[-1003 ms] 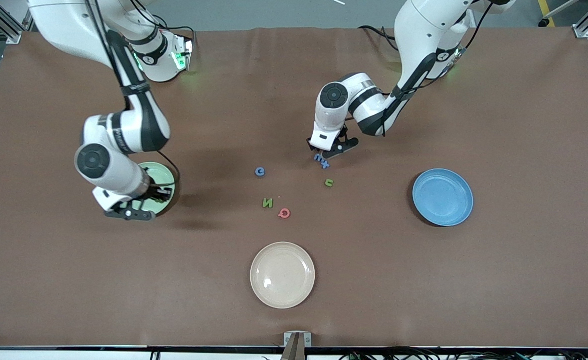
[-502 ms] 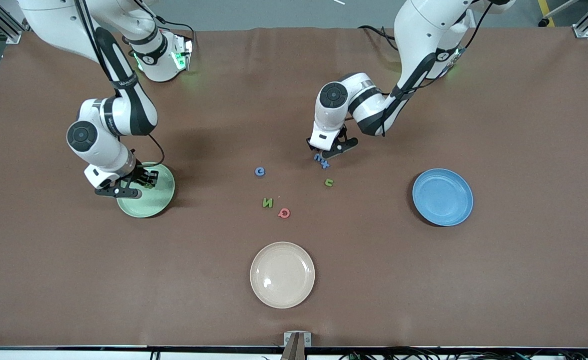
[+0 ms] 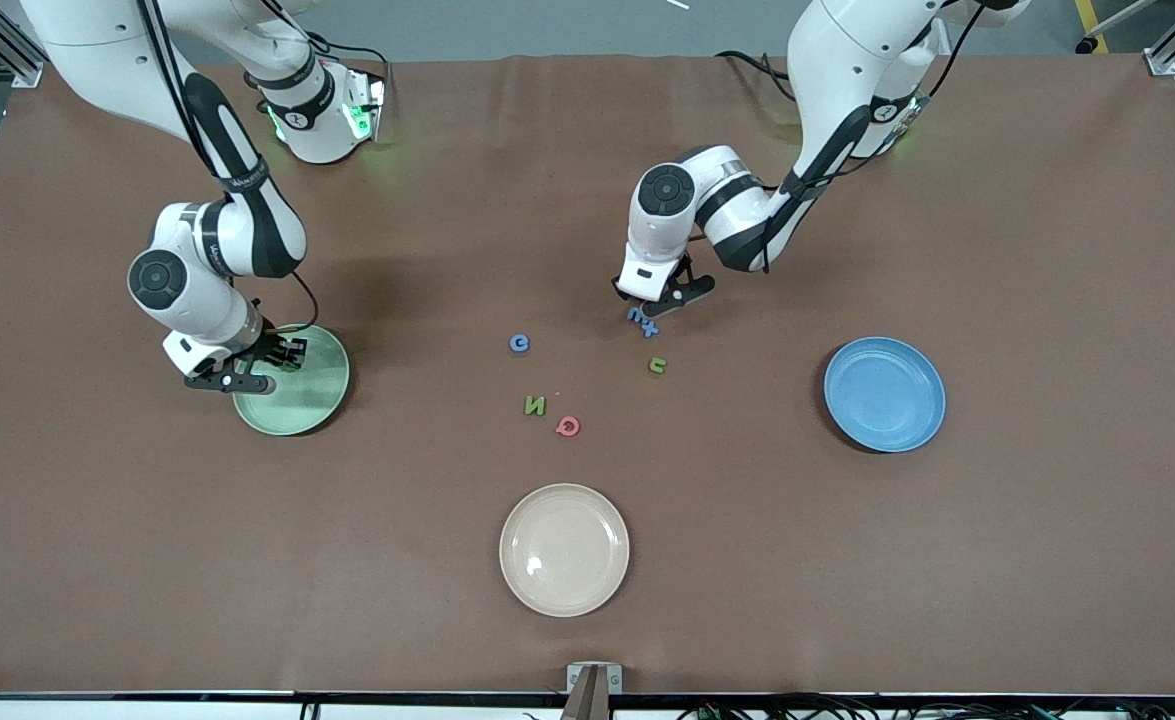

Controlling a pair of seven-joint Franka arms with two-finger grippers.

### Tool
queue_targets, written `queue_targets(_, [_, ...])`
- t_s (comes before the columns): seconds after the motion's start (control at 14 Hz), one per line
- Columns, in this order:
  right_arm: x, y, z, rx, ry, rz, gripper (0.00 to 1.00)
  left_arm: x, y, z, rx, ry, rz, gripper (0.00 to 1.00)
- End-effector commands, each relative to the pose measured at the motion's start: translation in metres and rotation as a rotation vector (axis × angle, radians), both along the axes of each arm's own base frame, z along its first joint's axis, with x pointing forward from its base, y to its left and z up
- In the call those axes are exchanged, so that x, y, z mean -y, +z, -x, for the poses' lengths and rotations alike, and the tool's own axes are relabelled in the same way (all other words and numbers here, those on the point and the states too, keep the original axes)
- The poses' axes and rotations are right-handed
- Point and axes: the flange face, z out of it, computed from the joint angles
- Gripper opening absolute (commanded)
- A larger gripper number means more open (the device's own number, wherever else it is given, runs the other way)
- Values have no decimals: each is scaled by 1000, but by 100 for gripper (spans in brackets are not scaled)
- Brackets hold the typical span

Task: Sort upper and lower case letters into plates
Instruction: 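Lower the green B onto the green plate and open the right gripper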

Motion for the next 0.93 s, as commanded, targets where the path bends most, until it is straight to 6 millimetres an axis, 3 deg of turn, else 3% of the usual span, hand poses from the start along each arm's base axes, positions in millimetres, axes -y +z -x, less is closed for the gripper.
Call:
queue_targets(0.0, [-6,0,8,-21,4,-15,19,-2,-16,2,-10,8,-11,24])
queue_targets(0.14, [-12,-1,8,-23,12,-19,22,-2,-12,-1,-4,11,-9,20])
queue_targets(0.21, [-12,-1,9,-30,10,-21,38,-3,-11,-2,-2,14,-9,18])
queue_targets(0.29, [-13,-1,9,-42,10,-22,88,-3,-8,-3,2,10,-9,16])
queue_targets(0.36, [-14,1,8,-42,10,-23,100,-2,-1,-5,12,10,-4,13])
queue_targets(0.57, [-35,28,-12,-68,-8,-57,100,-7,27,-9,33,-20,-52,12])
queue_targets(0.86, [-94,76,-46,-89,-144,-141,100,-26,61,-22,52,-97,-102,9])
